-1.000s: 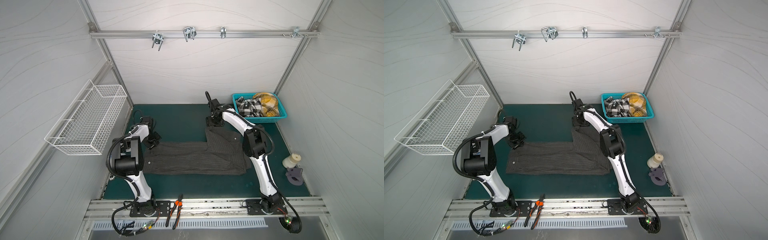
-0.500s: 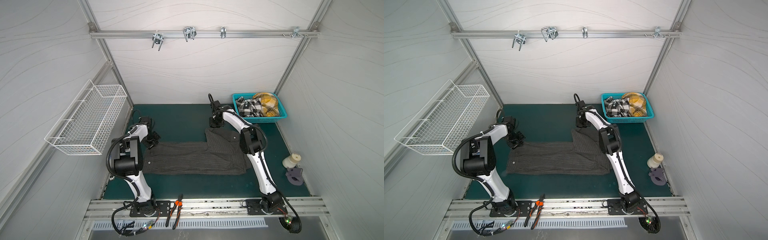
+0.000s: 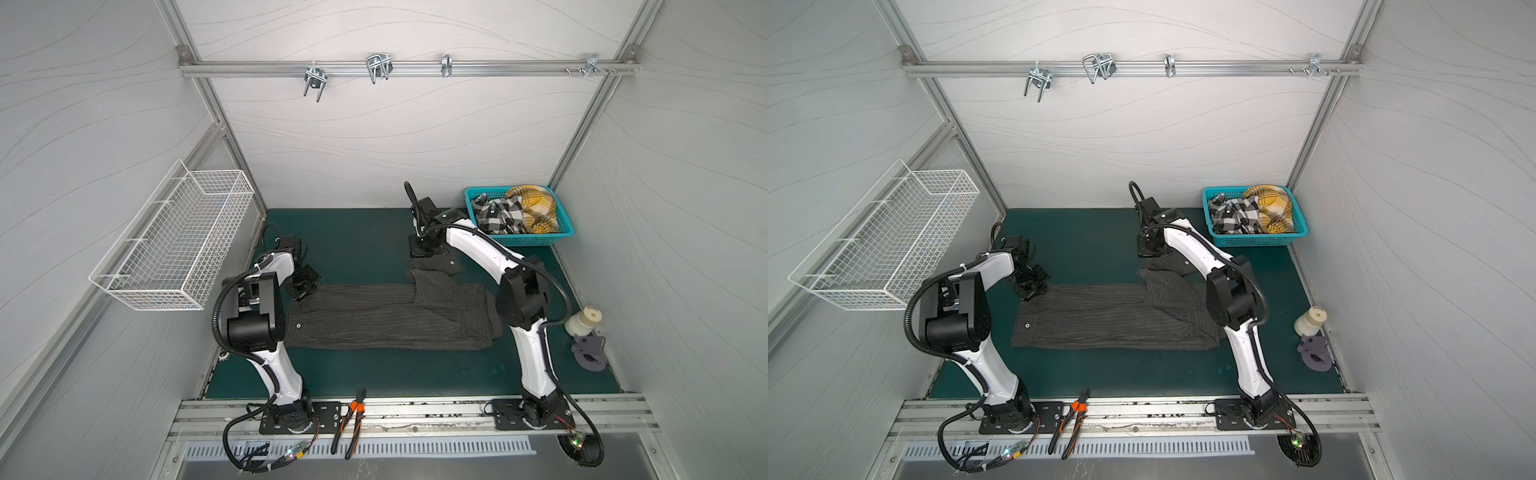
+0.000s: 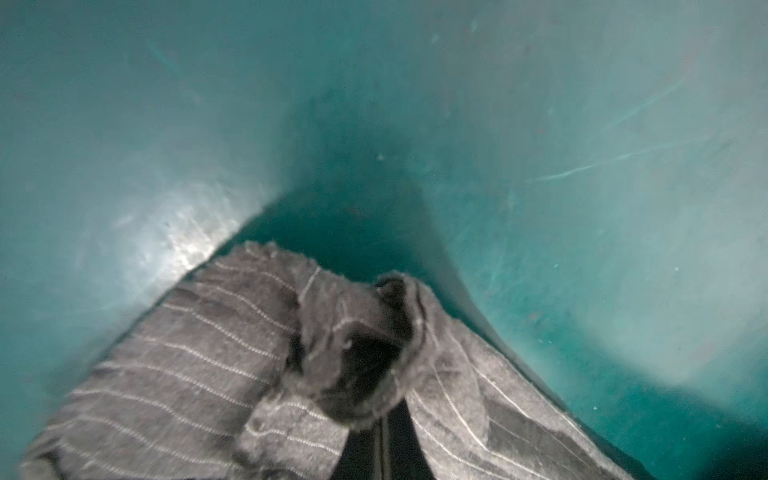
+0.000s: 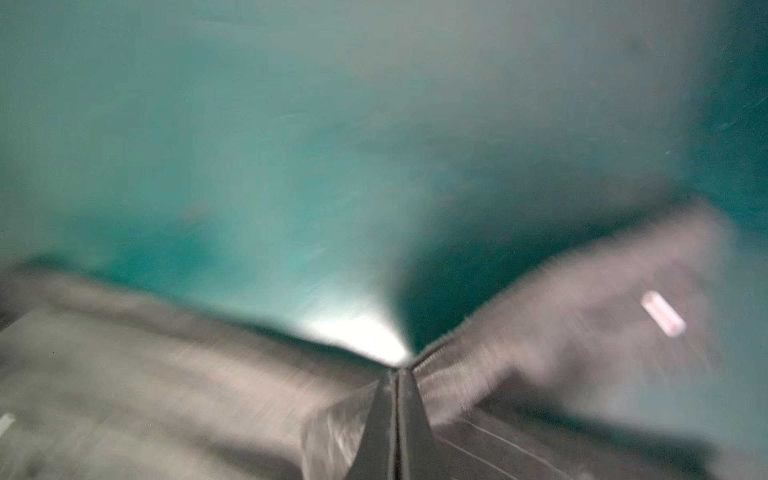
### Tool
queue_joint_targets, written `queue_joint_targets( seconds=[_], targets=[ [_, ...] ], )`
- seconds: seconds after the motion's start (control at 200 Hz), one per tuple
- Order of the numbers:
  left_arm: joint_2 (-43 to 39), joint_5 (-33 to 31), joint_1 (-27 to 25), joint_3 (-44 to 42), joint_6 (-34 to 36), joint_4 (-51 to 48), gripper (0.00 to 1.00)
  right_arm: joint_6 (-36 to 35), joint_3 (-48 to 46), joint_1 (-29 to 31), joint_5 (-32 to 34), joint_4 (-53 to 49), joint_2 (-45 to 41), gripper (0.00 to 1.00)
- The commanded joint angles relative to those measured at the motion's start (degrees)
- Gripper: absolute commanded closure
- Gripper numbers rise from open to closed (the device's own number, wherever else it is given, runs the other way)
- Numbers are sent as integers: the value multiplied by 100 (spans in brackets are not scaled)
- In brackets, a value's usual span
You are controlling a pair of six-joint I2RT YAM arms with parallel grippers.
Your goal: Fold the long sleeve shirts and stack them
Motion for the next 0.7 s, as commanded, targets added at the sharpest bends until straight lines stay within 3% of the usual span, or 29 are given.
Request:
queue_joint_targets(
  seconds=[0.0,0.135,0.235,0.275,0.335,0.405,0.475,0.695],
  targets=[
    [36,296,24,-54,-138,221,100,-32,-560,462,421,-278,-641,100],
    [78,455,28,-85,-174,292,100,246,-1640,1290,1109,-273,-1205,100],
    [65,483,11,-107,-195,319,100,667,-2400,1875,1205,-205,-1408,100],
    [58,483,2,-107,-204,323,95,848,-2623,2100,1250,-224,-1435,100],
    [-4,474,-20,-109,-191,332,86,1104,-2908,2433,1488,-321,-1524,83],
    [-112,450,-80,-94,-136,357,75,1345,-3141,2688,1679,-495,-1725,54],
    [-264,358,-188,-63,-93,361,68,1544,-3305,2820,1769,-618,-2033,35],
    [-1094,270,-722,-171,-281,177,52,1704,-3617,2574,1600,-553,-3170,28]
  ],
)
